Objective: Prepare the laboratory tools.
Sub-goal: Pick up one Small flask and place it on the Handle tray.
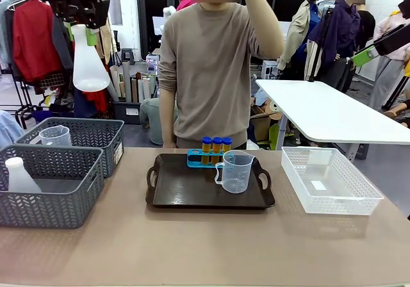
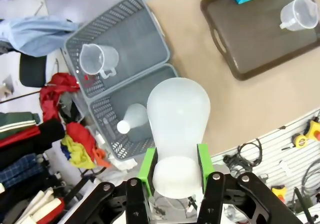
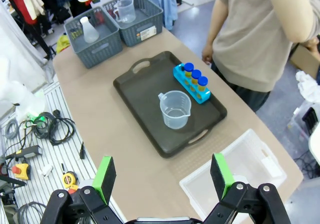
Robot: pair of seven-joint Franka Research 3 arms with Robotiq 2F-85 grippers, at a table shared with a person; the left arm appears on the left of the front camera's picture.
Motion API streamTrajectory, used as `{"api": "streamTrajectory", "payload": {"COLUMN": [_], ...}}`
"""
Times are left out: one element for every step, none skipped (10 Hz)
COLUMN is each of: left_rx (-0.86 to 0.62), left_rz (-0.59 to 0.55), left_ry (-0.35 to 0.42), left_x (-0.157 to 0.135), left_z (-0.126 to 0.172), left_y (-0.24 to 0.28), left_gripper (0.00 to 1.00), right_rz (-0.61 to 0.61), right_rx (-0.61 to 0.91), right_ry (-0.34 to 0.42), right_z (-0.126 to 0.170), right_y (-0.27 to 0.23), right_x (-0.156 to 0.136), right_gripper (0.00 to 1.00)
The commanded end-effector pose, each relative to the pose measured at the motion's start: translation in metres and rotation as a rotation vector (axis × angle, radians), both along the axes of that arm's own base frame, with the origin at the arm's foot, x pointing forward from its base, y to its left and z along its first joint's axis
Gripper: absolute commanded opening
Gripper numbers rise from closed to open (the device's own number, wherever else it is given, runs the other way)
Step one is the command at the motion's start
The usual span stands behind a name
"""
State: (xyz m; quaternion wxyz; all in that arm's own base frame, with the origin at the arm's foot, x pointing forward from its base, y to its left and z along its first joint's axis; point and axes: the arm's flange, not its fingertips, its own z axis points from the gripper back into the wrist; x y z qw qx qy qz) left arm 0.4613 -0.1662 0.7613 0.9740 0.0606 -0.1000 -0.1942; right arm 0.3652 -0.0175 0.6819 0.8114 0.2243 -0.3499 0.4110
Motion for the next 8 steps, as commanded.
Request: {"api": "streamTrajectory", "payload": {"left_rx": [-0.008,-0.027,-0.051,-0.062,-0.087,-0.098,-0.103,-0.102], "left_rz": [-0.033,-0.086,-0.133,-0.152,-0.180,-0.187,-0.191,-0.190], "left_ry": [-0.008,0.031,0.042,0.048,0.057,0.072,0.081,0.080], "left_x": [0.001,0.008,0.017,0.021,0.024,0.025,0.025,0.024], "left_z": [-0.032,-0.056,-0.079,-0.089,-0.097,-0.101,-0.104,-0.103], "left_y": [-0.031,-0.052,-0.074,-0.086,-0.096,-0.102,-0.103,-0.097], "left_gripper": [0.00,0.00,0.00,0.00,0.00,0.00,0.00,0.00], "right_rz": [0.018,0.018,0.018,0.018,0.018,0.018,0.018,0.018], "right_rx": [0.024,0.024,0.024,0.024,0.024,0.024,0.024,0.024], "right_ry": [-0.016,-0.016,-0.016,-0.016,-0.016,-0.016,-0.016,-0.016], "right_z": [0.001,0.001,0.001,0.001,0.001,0.001,0.001,0.001], "right_y": [0.001,0.001,0.001,0.001,0.001,0.001,0.001,0.001], "right_x": [0.001,0.001,0.001,0.001,0.001,0.001,0.001,0.001], "right_gripper": [1.00,1.00,1.00,1.00,1.00,1.00,1.00,1.00]}}
